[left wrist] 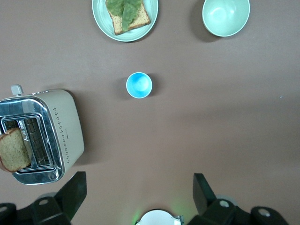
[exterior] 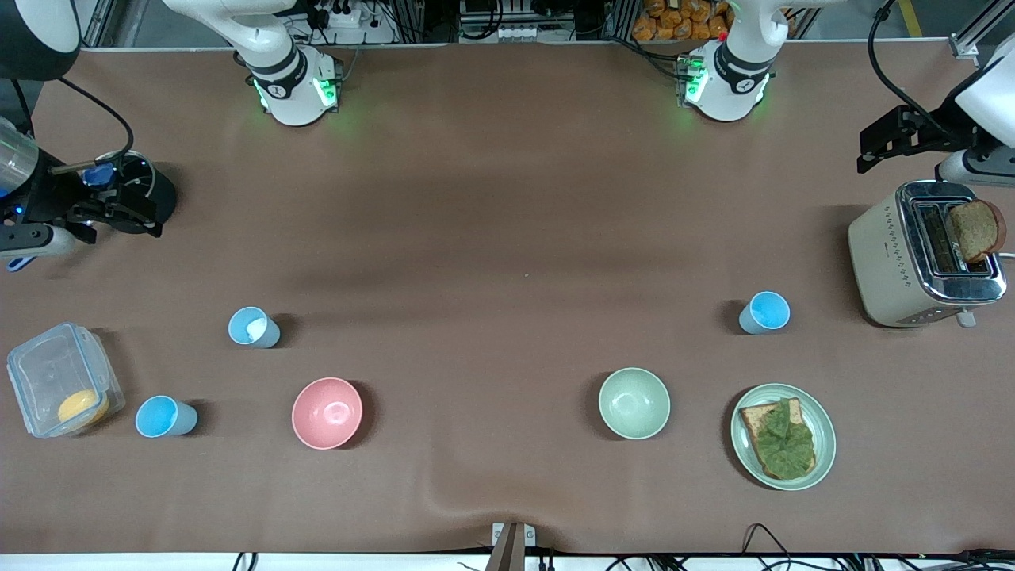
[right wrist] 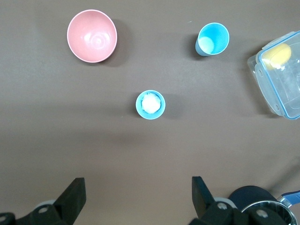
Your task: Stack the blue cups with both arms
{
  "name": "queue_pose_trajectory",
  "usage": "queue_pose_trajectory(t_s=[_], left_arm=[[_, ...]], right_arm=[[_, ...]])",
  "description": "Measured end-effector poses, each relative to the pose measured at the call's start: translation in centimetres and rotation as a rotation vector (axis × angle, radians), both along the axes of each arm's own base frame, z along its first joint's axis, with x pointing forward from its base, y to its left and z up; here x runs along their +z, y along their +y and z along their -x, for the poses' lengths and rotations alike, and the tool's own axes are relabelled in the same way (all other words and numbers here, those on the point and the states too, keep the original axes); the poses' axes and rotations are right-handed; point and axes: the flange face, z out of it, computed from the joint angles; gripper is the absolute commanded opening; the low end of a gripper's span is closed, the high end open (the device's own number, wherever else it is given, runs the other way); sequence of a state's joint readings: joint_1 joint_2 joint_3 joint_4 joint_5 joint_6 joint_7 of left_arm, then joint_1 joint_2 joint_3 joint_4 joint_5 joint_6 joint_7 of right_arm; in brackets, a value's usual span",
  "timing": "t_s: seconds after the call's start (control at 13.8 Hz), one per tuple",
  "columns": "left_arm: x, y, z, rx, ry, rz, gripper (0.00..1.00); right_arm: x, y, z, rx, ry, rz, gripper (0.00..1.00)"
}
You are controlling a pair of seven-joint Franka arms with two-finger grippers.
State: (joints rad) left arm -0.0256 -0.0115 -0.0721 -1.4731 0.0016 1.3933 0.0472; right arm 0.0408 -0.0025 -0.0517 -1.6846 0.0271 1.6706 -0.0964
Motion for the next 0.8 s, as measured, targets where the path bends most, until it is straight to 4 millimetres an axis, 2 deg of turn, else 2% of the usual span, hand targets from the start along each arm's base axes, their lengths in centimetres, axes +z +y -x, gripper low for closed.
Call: queue_pose_trajectory(t_s=[0.14, 0.58, 0.8], left_arm=[[-0.8, 0.1, -0.3, -0.012, -0.001, 0.001, 1.0], [-4.7, 0.6, -1.1, -0.018, 0.016, -0.001, 1.0], [-6.8, 1.7, -2.1, -0.004, -0.015, -0.023, 1.0]], right_arm=[[0.0, 0.1, 0.0, 0.002, 0.001, 0.0, 1.0], [-0.1, 0.2, 0.1, 0.004, 0.006, 0.0, 1.0], [-0.1, 0.5, 0.1, 0.01, 0.006, 0.0, 1.0]])
